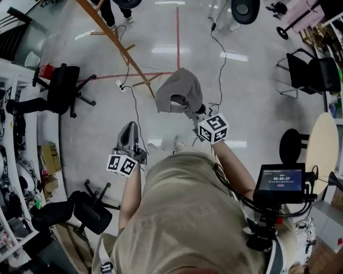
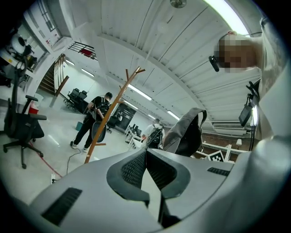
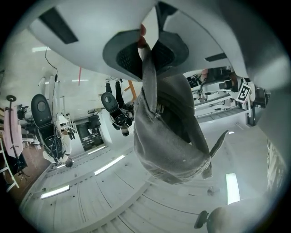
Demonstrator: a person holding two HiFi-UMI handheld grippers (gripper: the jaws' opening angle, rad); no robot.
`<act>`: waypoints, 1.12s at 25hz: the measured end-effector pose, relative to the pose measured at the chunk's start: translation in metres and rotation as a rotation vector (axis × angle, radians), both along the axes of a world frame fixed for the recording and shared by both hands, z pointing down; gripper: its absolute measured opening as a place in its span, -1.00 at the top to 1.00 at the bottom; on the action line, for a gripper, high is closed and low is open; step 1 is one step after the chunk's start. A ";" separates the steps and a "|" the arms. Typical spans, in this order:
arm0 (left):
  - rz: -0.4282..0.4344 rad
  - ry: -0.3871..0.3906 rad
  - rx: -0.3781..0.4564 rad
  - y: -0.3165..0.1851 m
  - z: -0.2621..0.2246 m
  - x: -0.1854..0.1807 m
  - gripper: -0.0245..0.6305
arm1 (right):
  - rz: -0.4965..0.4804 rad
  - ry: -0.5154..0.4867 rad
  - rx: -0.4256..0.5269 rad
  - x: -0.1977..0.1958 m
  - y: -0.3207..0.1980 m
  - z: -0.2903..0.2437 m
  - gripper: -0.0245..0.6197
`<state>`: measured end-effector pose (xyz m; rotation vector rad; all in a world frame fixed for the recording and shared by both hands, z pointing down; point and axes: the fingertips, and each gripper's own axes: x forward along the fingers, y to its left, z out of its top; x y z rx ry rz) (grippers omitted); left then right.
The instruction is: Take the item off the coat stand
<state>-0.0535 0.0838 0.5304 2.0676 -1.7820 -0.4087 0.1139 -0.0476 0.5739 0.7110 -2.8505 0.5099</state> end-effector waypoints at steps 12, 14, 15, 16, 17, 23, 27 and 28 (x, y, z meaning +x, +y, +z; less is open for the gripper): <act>-0.022 0.047 0.015 0.005 -0.018 -0.077 0.86 | 0.007 -0.056 -0.069 -0.084 0.000 -0.029 0.84; -0.014 0.030 0.008 0.000 -0.023 -0.083 0.87 | 0.004 -0.045 -0.050 -0.092 0.000 -0.037 0.84; -0.005 0.020 0.007 -0.003 -0.023 -0.086 0.87 | 0.002 -0.042 -0.039 -0.095 0.001 -0.041 0.84; 0.009 0.012 0.009 -0.006 -0.023 -0.089 0.87 | 0.002 -0.041 -0.027 -0.099 0.003 -0.044 0.84; 0.024 0.009 0.012 -0.009 -0.022 -0.094 0.87 | 0.005 -0.040 -0.015 -0.104 0.005 -0.047 0.84; 0.129 0.007 0.020 -0.018 -0.026 -0.109 0.87 | 0.063 -0.045 -0.042 -0.122 0.020 -0.062 0.84; 0.180 -0.004 0.043 -0.033 -0.038 -0.111 0.86 | 0.085 -0.046 -0.016 -0.124 0.014 -0.081 0.84; 0.189 -0.002 0.052 -0.037 -0.042 -0.110 0.87 | 0.096 -0.040 -0.008 -0.123 0.012 -0.084 0.84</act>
